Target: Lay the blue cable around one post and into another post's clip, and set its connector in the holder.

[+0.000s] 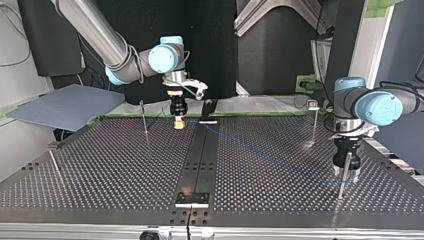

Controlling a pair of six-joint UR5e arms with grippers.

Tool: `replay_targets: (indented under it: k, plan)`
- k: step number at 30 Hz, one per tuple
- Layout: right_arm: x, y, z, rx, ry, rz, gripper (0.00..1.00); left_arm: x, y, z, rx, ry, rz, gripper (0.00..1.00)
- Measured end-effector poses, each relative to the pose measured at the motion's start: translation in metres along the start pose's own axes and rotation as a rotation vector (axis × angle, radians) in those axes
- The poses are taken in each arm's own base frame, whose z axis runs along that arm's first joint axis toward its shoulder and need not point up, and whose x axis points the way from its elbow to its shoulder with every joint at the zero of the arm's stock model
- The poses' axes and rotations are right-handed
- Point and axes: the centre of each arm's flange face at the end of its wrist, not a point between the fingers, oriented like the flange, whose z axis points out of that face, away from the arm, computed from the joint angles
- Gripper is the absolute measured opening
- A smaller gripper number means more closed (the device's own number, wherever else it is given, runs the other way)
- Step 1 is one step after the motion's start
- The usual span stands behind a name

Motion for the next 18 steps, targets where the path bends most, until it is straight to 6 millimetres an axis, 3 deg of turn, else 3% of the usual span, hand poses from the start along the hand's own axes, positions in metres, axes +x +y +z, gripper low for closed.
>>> replay_targets:
  k: [9,18]
  plan:
    - [-0.014,0.031,-0.013,-0.113,0.025,0.034,0.00,0.000,0.000,0.000,0.006,0.005,-0.012,0.98]
    - [-0.041,0.064,-0.031,-0.238,0.031,0.045,0.00,0.000,0.001,0.000,0.007,0.005,-0.014,0.98]
